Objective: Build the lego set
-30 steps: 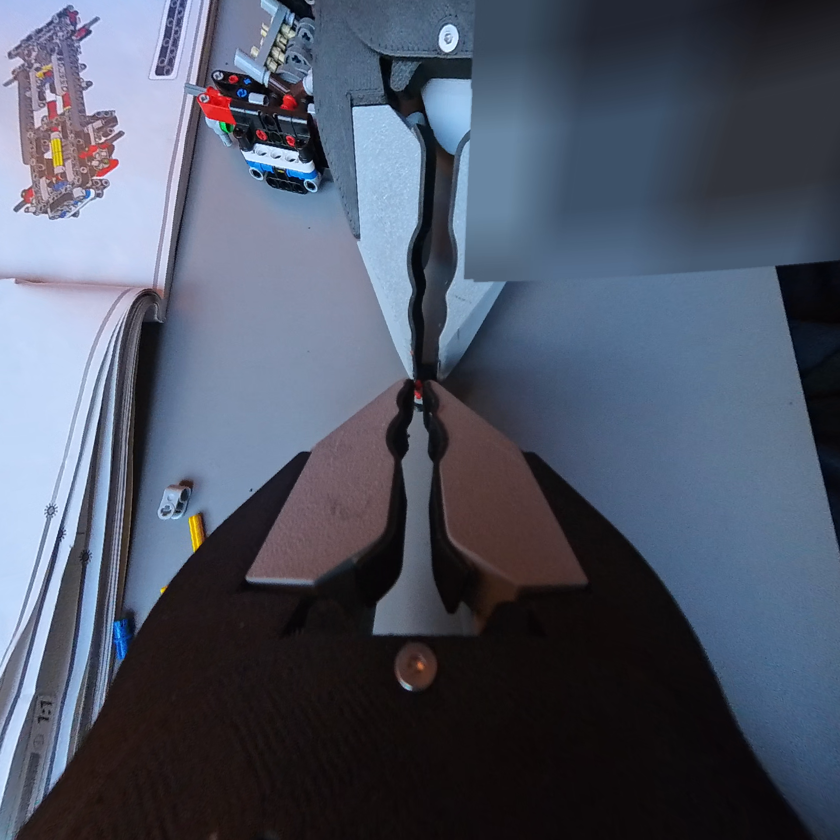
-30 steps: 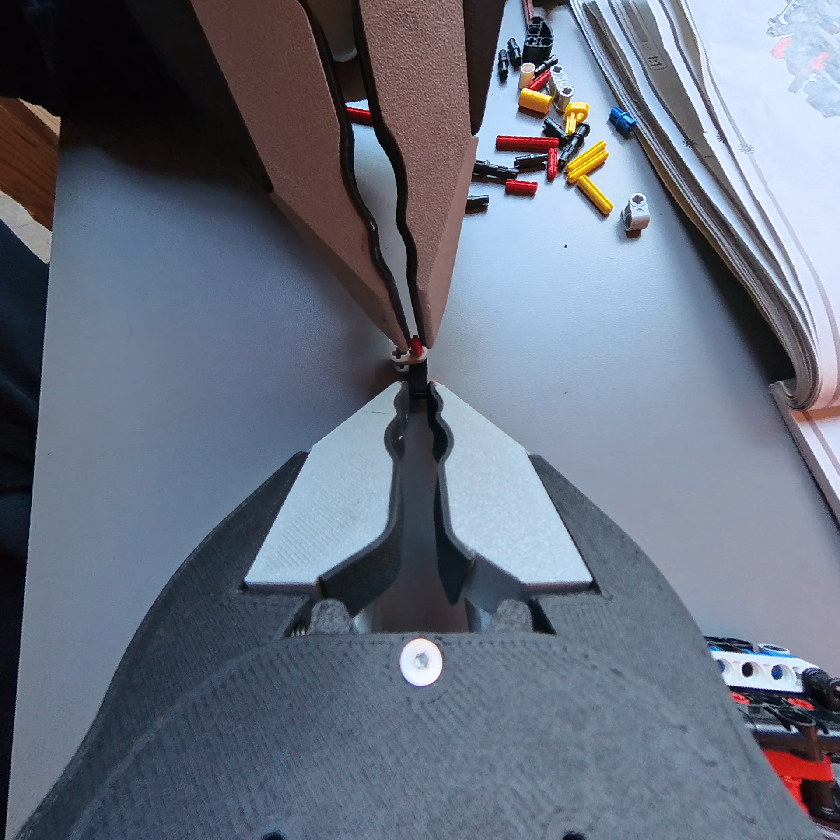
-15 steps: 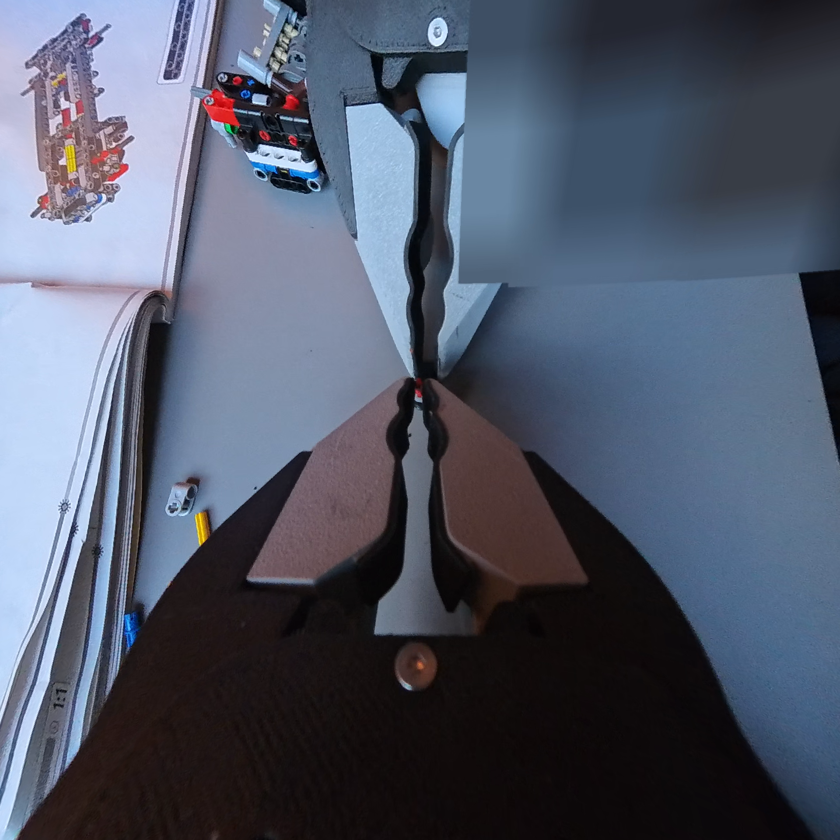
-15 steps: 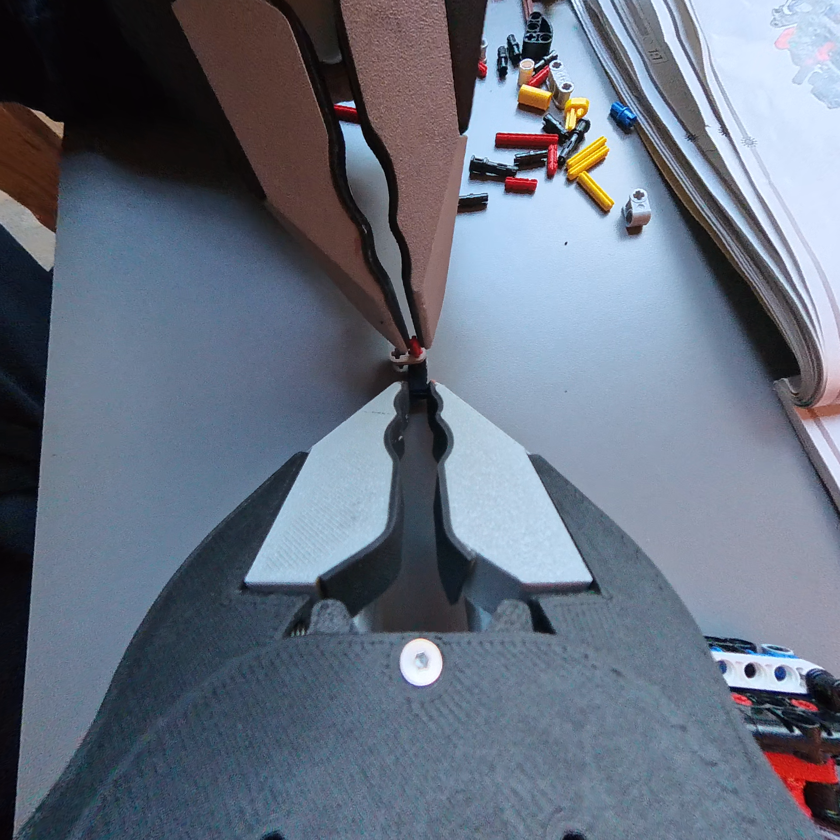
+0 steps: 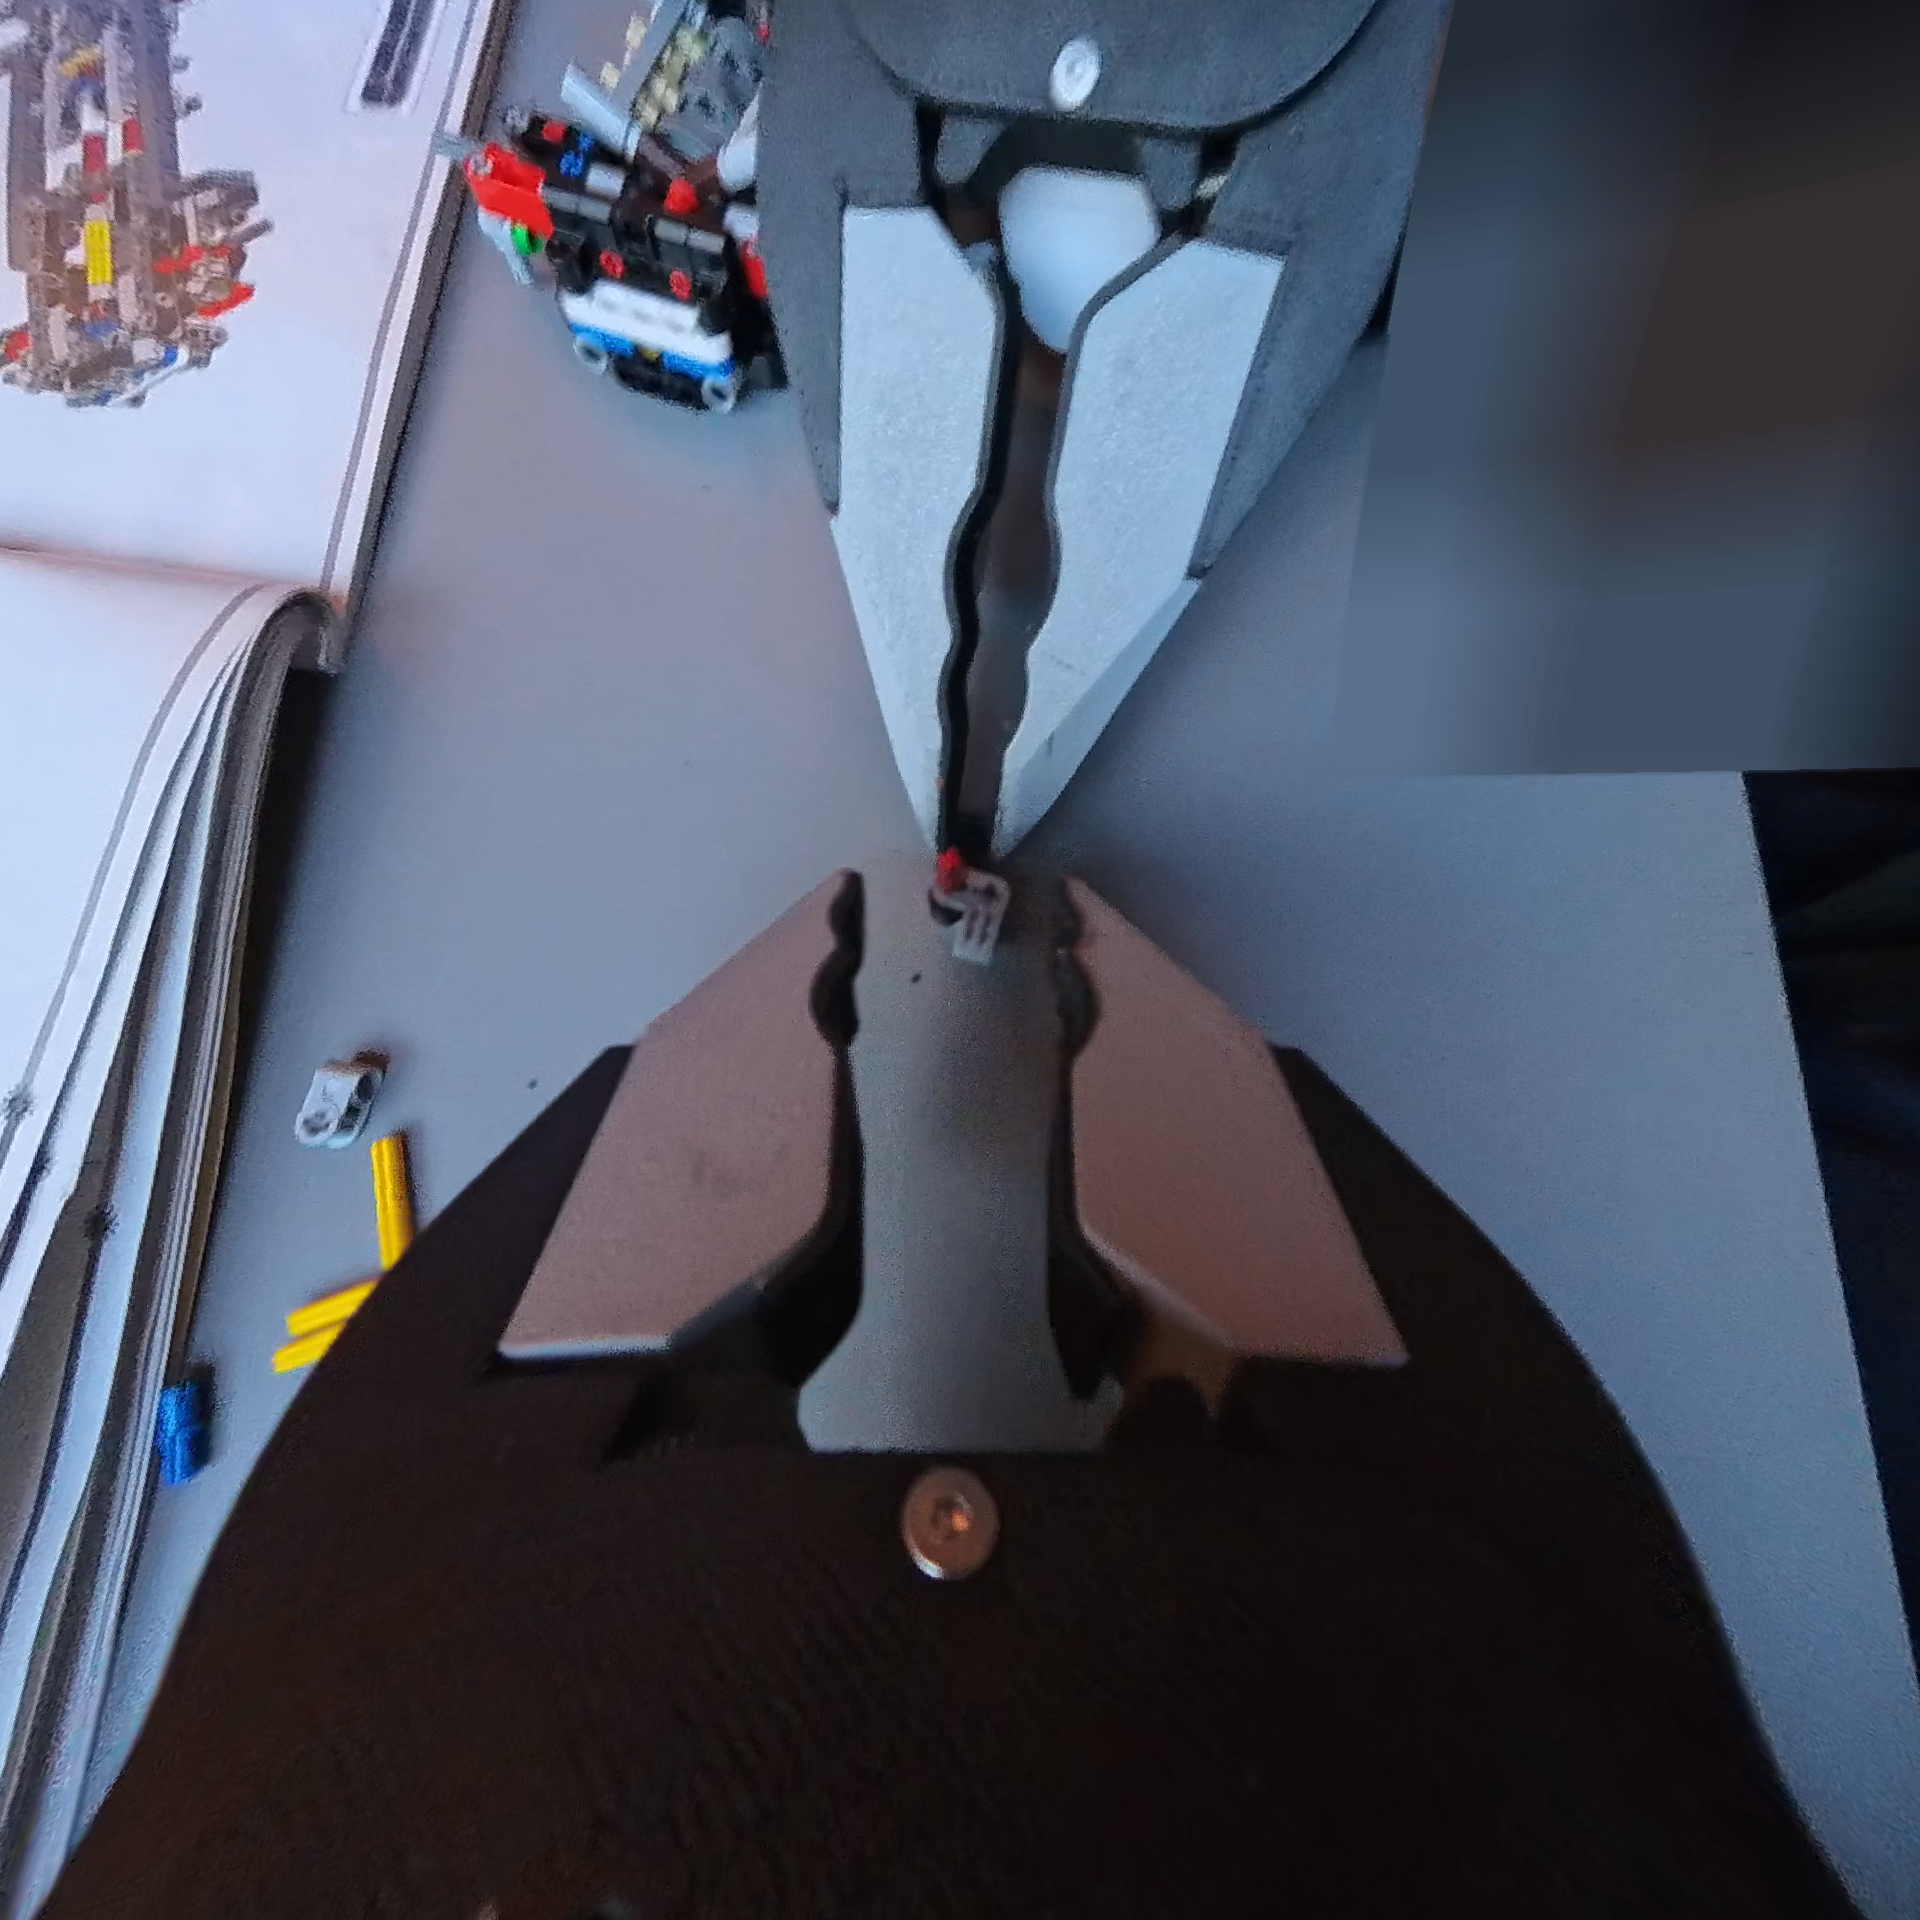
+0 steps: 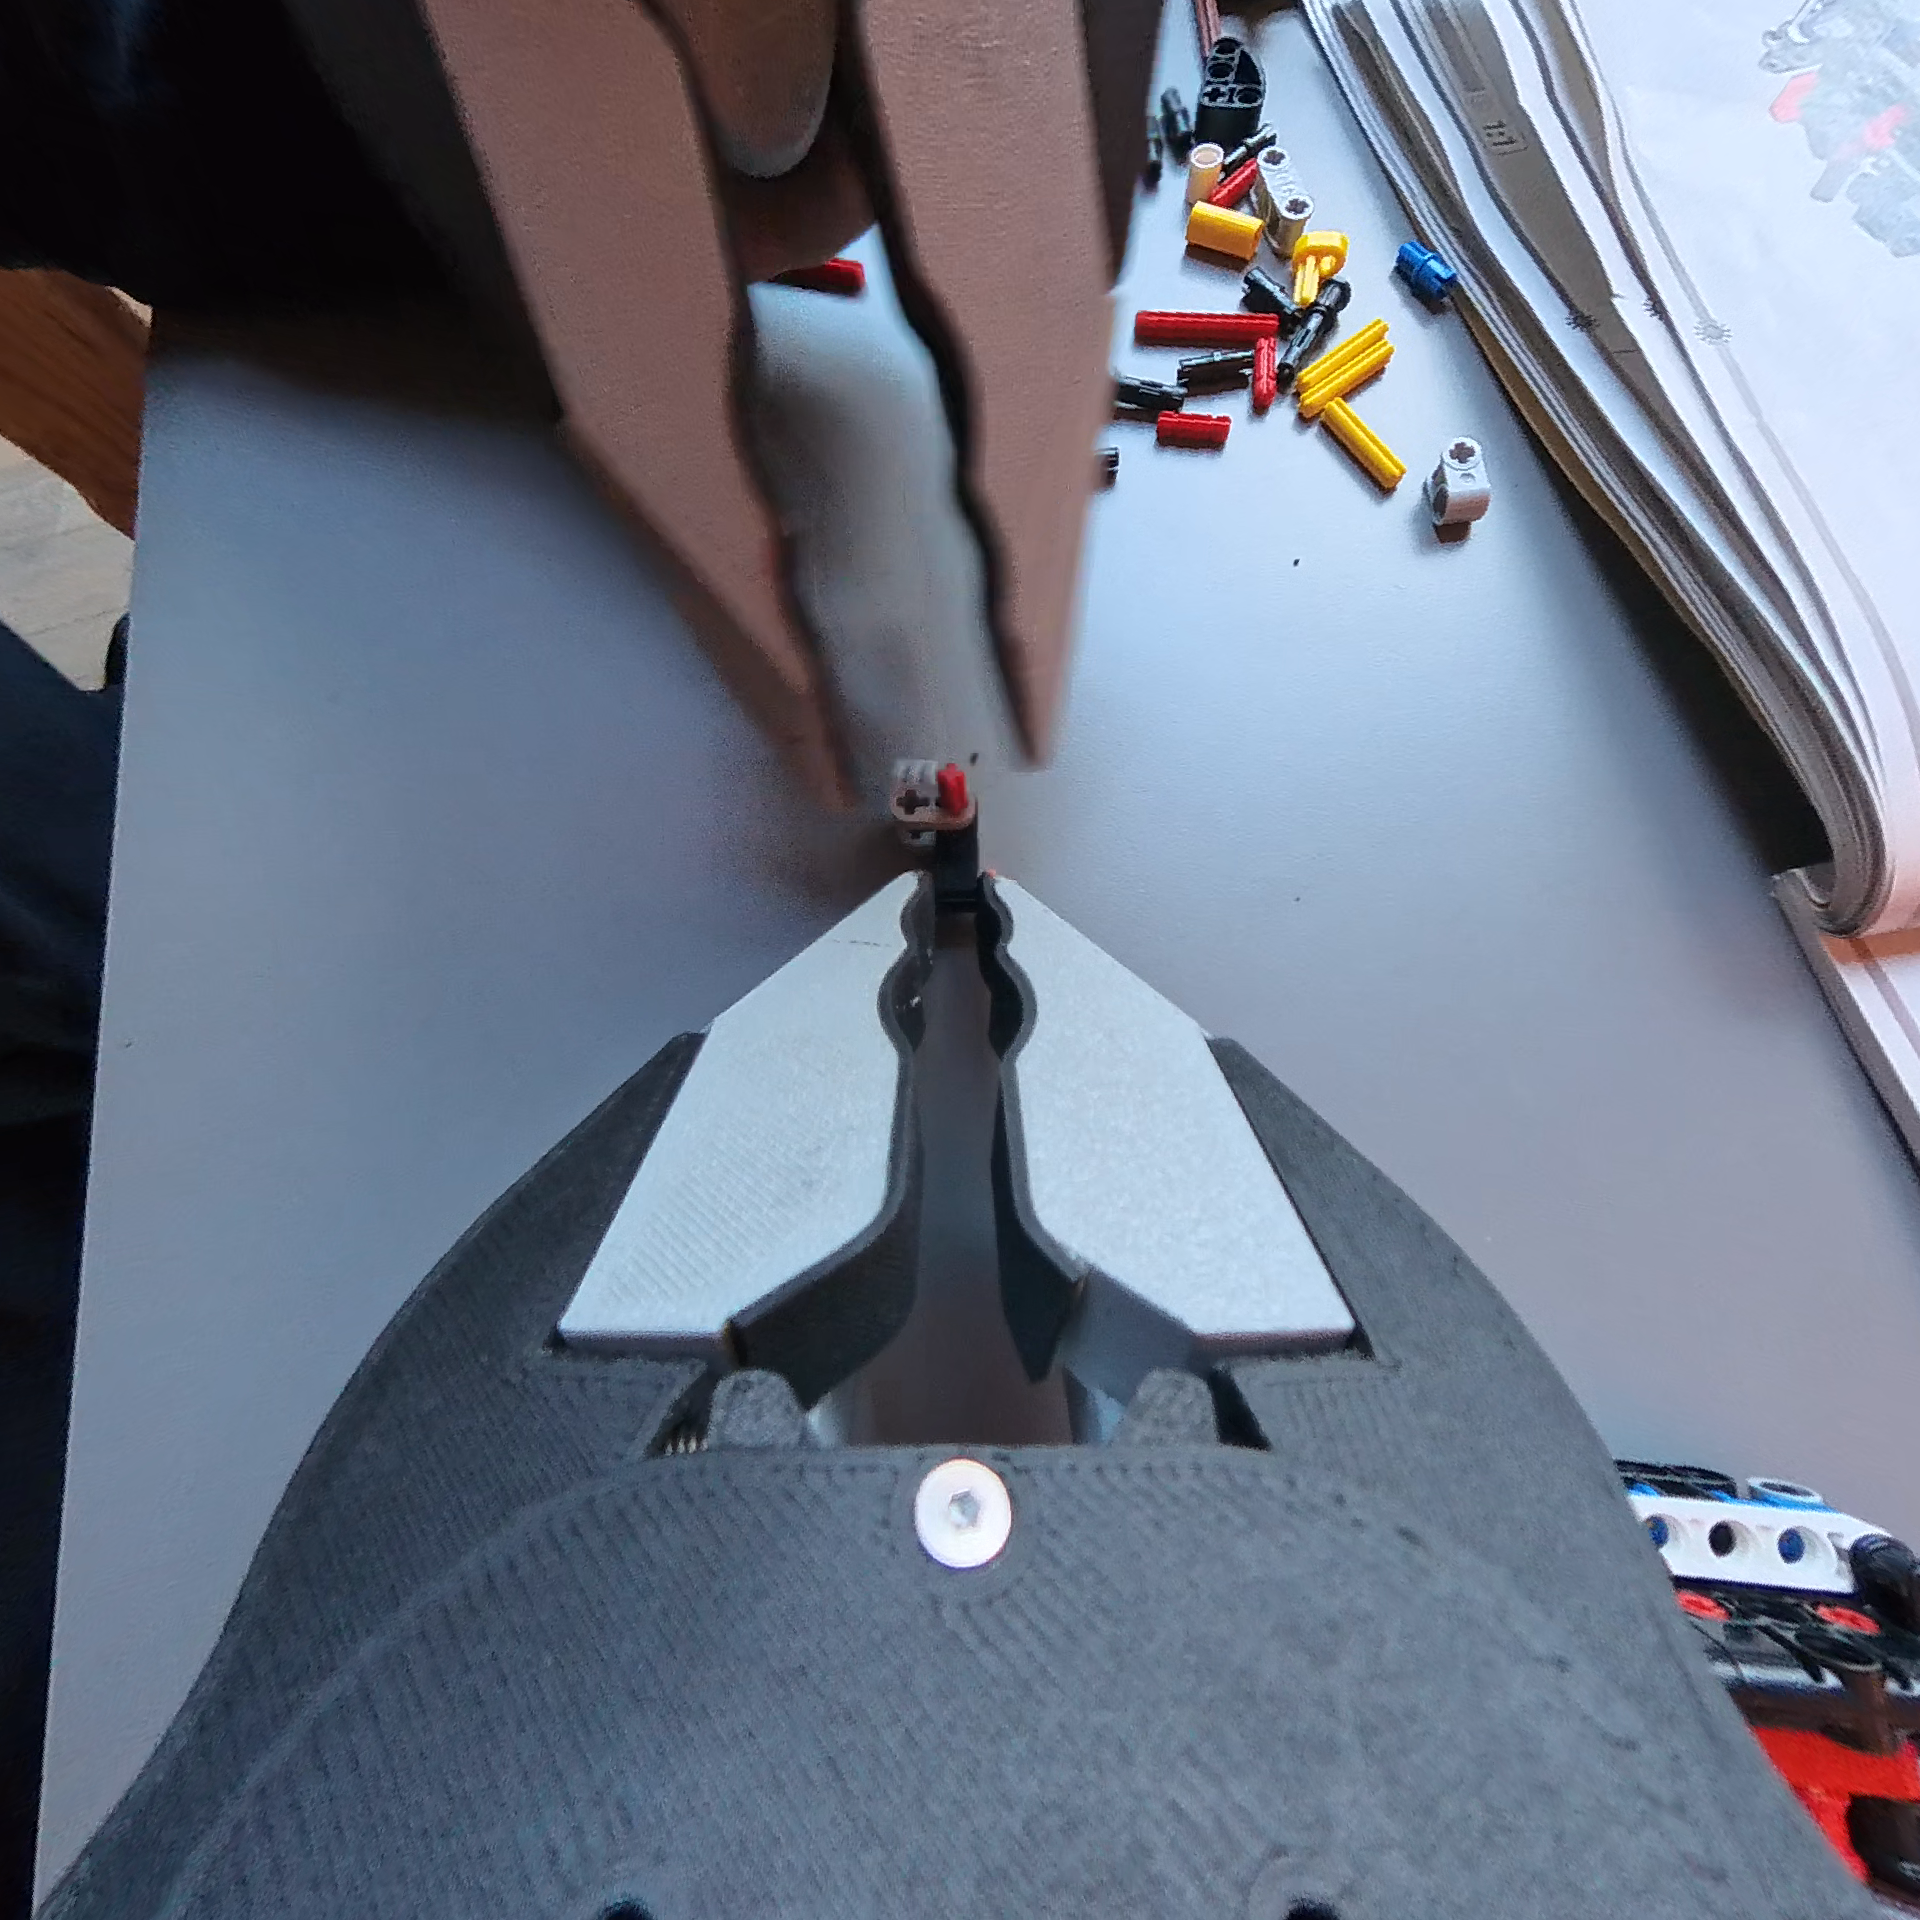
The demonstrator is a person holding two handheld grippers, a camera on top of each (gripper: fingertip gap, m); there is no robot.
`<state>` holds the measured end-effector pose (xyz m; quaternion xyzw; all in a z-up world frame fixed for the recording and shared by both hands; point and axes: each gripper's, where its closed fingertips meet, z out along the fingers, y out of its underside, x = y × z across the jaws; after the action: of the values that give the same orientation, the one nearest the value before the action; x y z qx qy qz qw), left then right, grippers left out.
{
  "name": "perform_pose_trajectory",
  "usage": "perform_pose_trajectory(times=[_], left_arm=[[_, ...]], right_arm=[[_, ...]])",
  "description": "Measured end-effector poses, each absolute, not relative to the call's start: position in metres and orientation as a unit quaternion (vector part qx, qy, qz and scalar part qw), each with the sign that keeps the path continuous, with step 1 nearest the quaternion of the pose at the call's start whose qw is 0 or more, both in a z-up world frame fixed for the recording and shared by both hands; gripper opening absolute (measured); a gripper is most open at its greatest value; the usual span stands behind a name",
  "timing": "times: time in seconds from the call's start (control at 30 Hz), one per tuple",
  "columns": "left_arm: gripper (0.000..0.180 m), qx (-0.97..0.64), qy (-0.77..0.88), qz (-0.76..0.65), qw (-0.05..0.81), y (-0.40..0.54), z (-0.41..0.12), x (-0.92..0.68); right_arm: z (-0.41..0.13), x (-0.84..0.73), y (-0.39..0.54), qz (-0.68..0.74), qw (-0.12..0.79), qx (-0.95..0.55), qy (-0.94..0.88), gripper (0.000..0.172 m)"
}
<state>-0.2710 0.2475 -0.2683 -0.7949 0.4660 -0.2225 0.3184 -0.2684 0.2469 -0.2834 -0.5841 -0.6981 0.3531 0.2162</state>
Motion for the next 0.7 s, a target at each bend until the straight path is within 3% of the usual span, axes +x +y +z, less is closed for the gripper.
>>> perform_pose_trajectory(times=[0.1,0.3,0.7], left_arm=[[0.042,-0.802,0.473,-0.199,0.305,0.246,-0.273,-0.275],[0.012,-0.805,0.488,-0.178,0.285,0.238,-0.281,-0.277],[0.006,-0.802,0.494,-0.185,0.279,0.237,-0.287,-0.274]], right_arm=[[-0.283,-0.268,0.247,0.354,0.215,-0.585,-0.698,0.004],[-0.283,-0.268,0.248,0.355,0.214,-0.588,-0.695,0.005],[-0.283,-0.268,0.247,0.357,0.211,-0.586,-0.696,0.005]])
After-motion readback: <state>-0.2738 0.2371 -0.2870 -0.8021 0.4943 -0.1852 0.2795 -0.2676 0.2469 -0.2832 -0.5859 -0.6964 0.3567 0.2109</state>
